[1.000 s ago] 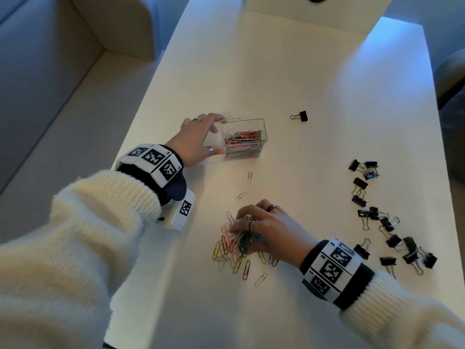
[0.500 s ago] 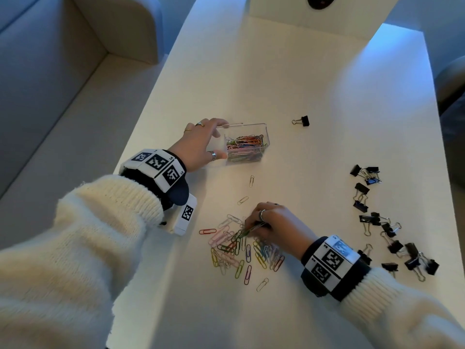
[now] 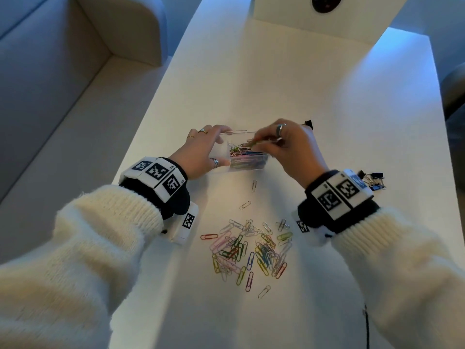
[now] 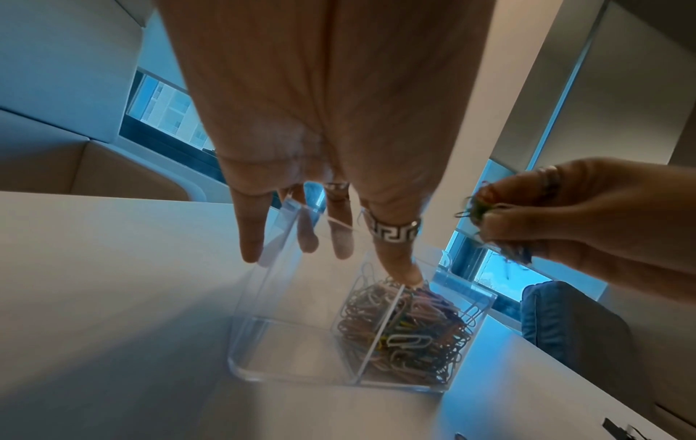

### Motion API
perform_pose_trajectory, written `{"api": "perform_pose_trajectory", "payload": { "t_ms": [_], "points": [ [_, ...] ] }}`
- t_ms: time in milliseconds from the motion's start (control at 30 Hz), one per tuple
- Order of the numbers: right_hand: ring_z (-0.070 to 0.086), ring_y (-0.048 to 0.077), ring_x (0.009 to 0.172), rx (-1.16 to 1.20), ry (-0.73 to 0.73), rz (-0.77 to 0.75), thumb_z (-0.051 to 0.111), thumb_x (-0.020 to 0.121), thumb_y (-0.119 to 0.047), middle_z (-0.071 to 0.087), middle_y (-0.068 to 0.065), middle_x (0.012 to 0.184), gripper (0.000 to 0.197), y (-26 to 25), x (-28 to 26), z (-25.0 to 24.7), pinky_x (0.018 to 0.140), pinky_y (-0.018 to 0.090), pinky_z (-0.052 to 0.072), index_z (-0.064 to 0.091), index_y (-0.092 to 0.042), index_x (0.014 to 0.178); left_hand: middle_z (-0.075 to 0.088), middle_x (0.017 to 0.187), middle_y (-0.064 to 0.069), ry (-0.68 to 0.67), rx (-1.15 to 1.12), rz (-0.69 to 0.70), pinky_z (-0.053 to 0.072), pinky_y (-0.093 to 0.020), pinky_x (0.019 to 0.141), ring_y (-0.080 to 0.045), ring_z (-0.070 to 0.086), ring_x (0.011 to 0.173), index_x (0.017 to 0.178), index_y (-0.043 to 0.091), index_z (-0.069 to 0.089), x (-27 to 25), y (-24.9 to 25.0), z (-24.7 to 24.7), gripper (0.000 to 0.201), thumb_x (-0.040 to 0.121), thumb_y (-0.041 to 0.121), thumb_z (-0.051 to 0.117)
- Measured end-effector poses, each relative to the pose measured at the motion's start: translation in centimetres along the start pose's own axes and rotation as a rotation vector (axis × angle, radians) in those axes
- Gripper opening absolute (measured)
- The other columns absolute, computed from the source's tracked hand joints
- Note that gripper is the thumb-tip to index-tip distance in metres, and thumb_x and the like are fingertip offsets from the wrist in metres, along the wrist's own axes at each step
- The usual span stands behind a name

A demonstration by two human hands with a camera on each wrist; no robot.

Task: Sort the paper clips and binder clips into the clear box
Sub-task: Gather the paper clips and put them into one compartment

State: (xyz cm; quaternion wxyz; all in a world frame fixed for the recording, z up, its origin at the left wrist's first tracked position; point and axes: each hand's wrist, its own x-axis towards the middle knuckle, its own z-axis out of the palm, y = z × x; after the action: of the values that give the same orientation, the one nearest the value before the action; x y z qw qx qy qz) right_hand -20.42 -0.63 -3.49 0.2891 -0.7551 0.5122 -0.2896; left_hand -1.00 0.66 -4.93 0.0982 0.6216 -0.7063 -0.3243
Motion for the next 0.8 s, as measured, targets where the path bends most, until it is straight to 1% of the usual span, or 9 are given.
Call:
{"api": "perform_pose_trajectory", "payload": {
  "t_ms": [67,167,200,267,367,500,567,700,800],
  "points": [
    [0.054,0.005,0.071,-0.037,-0.009,-0.025,0.069,0.077,-0.007,0.062,-0.001,0.084,0.013,-0.2,1.0,0.7,0.069,0.002,0.04,0.072,-0.01,0.089,0.047,0.127,-0.006,-0.002,0.008,0.005,0.028,-0.03,0.096,-0.027,0.036,0.115,0.139,0.024,0.029,0.0,-0.1,0.0,0.065,0.084,0.026,0.064],
    [0.059,0.014,0.079,-0.102,-0.096,-0.009,0.066,0.079,-0.008,0.067,0.006,0.093,0.018,0.0,0.9,1.7,0.079,0.02,0.049,0.07,-0.01,0.096,0.046,0.128,-0.007,-0.002,0.009,0.013,0.027,-0.031,0.096,-0.027,0.036,0.114,0.139,0.023,0.029,0.0,-0.1,0.0,0.064,0.085,0.027,0.063],
    [0.06,0.014,0.081,-0.118,-0.098,-0.012,0.066,0.08,-0.01,0.067,0.006,0.096,0.02,0.2,0.6,1.7,0.08,0.021,0.049,0.069,-0.011,0.1,0.046,0.128,-0.007,-0.001,0.006,0.015,0.026,-0.031,0.096,-0.027,0.036,0.114,0.139,0.023,0.029,-0.1,-0.1,0.0,0.063,0.085,0.027,0.062],
    [0.061,0.016,0.084,-0.13,-0.042,-0.026,0.066,0.082,-0.017,0.067,0.005,0.096,0.022,0.5,-0.1,1.5,0.082,0.024,0.045,0.067,-0.012,0.103,0.045,0.128,-0.007,0.001,0.004,0.02,0.024,-0.029,0.095,-0.026,0.034,0.114,0.139,0.024,0.029,-0.1,-0.2,0.0,0.063,0.085,0.027,0.062],
    [0.056,0.021,0.089,-0.275,0.081,-0.064,0.063,0.083,-0.032,0.064,0.002,0.093,0.022,1.1,-1.1,1.5,0.086,0.033,0.032,0.066,-0.015,0.096,0.044,0.128,-0.006,-0.007,0.007,0.013,0.021,-0.025,0.092,-0.025,0.032,0.114,0.139,0.025,0.027,0.1,-0.2,0.0,0.064,0.086,0.025,0.062],
    [0.049,0.026,0.105,-0.552,-0.094,-0.091,0.06,0.079,-0.048,0.064,-0.002,0.107,0.038,1.6,-1.8,2.2,0.088,0.037,0.021,0.068,-0.019,0.102,0.042,0.128,-0.007,-0.024,0.027,0.01,0.02,-0.028,0.099,-0.028,0.033,0.118,0.139,0.023,0.025,0.2,-0.2,0.2,0.064,0.086,0.026,0.061],
    [0.048,0.026,0.111,-0.553,-0.135,-0.117,0.06,0.08,-0.047,0.062,-0.005,0.113,0.038,1.5,-1.7,2.3,0.089,0.038,0.018,0.066,-0.023,0.108,0.042,0.128,-0.008,-0.026,0.026,0.01,0.021,-0.031,0.102,-0.029,0.034,0.12,0.139,0.023,0.026,0.3,-0.3,0.3,0.065,0.085,0.027,0.061],
    [0.045,0.024,0.113,-0.496,-0.056,-0.081,0.059,0.084,-0.04,0.06,-0.006,0.116,0.032,1.2,-1.3,2.1,0.091,0.038,0.016,0.062,-0.027,0.113,0.041,0.129,-0.007,-0.033,0.019,-0.009,0.024,-0.034,0.101,-0.029,0.03,0.119,0.14,0.025,0.024,0.2,-0.2,0.1,0.064,0.087,0.028,0.06],
    [0.04,0.024,0.118,-0.546,-0.169,-0.089,0.057,0.085,-0.04,0.053,-0.006,0.125,0.04,1.2,-1.5,2.5,0.092,0.04,0.017,0.055,-0.03,0.123,0.041,0.129,-0.007,-0.035,0.027,-0.007,0.024,-0.033,0.101,-0.029,0.03,0.118,0.14,0.025,0.023,0.1,-0.2,0.1,0.064,0.087,0.028,0.059]
  ]
}}
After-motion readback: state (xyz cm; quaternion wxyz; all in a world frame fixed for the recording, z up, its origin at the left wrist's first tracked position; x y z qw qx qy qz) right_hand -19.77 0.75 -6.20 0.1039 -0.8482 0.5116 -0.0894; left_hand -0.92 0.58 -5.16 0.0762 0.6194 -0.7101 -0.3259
